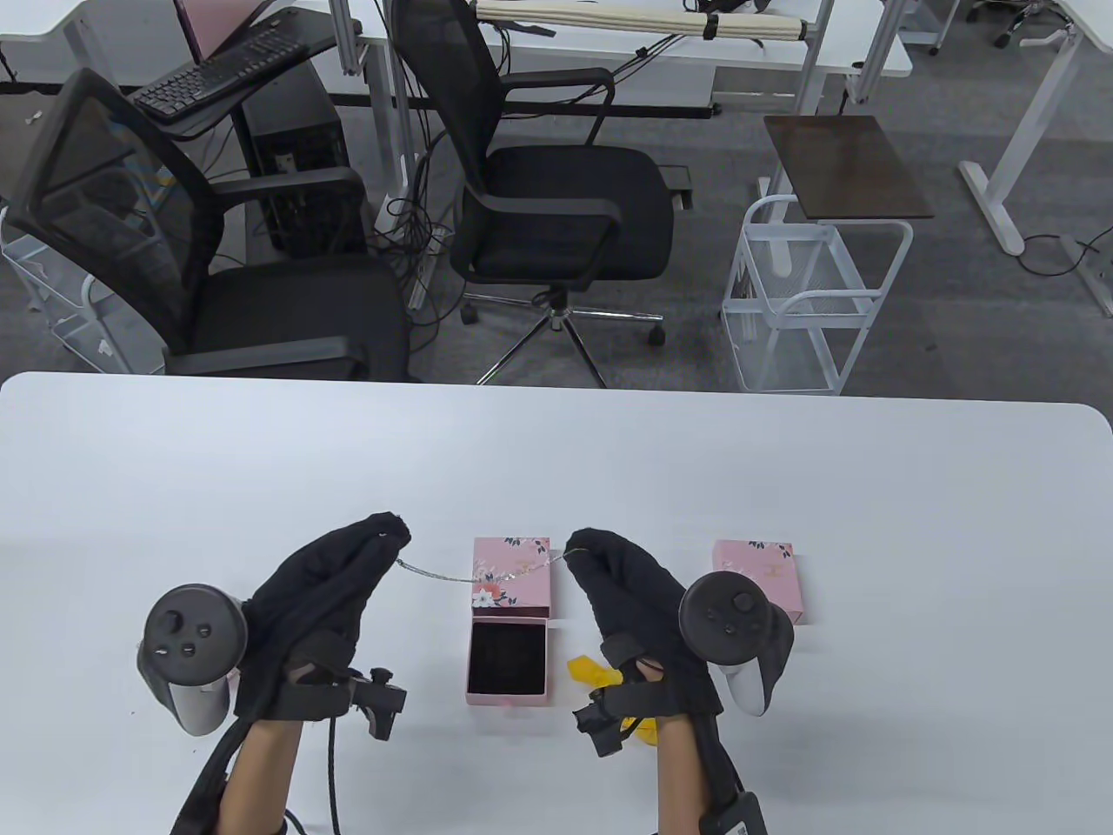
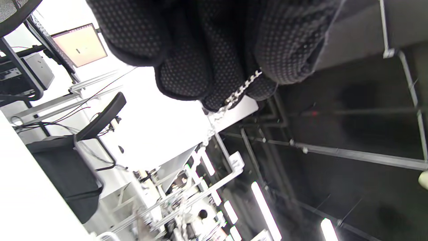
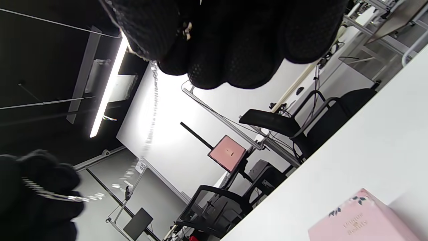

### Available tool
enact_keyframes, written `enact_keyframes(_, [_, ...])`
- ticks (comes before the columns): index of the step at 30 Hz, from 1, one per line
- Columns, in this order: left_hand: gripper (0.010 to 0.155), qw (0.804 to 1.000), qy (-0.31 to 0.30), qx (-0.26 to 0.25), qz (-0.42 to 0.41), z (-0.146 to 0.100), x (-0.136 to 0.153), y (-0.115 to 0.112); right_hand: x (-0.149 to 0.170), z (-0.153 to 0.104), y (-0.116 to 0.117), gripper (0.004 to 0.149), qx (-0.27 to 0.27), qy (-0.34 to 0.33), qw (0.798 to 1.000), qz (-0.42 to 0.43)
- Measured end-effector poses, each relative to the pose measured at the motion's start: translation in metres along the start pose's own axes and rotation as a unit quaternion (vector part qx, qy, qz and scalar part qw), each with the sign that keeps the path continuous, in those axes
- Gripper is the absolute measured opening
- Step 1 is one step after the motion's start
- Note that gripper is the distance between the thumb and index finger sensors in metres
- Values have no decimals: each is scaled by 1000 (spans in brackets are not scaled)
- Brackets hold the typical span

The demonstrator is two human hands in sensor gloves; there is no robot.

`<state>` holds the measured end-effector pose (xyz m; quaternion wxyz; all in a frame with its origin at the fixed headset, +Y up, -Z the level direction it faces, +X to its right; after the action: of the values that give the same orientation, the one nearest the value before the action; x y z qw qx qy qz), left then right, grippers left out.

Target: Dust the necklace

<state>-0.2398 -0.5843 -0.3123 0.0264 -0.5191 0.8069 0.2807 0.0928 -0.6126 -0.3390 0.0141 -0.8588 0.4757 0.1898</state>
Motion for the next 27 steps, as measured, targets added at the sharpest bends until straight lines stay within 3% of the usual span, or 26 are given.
enact_keyframes(3, [37, 998, 7, 32, 47, -1, 9, -17, -12, -2, 2, 35, 1, -16, 1000, -13])
enact_keyframes(6, [38, 989, 18, 101, 102, -2, 21, -40, -25, -3, 7, 35, -1, -34, 999, -28])
enact_keyframes(12, [38, 946, -5, 245, 211, -16, 35, -88, -37, -2, 19, 35, -16, -45, 997, -56])
enact_keyframes(16, [38, 926, -10, 298, 229, -25, 37, -105, -40, -1, 24, 35, -28, -48, 997, -62])
enact_keyframes(21, [46, 930, -14, 286, 228, -25, 33, -104, -45, -1, 28, 35, -33, -56, 996, -64])
enact_keyframes(24, [49, 951, -7, 251, 177, -20, 27, -90, -47, -1, 29, 35, -34, -58, 996, -67])
enact_keyframes(27, [47, 982, 6, 178, 71, -16, 19, -71, -47, -1, 29, 35, -28, -53, 995, -83])
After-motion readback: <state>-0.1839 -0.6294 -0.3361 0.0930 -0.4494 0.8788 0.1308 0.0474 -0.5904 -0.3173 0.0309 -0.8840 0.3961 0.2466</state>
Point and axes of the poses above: the tracker on the back of each hand, its own x axis roughly to the little-finger side, its own z axis roughly from the wrist to the fingertips, y = z × x, the point moved 3 cm from there along z, roughly from the wrist to the fingertips, and after that the axes turned 13 degrees about -x, right-handed, at the moved point
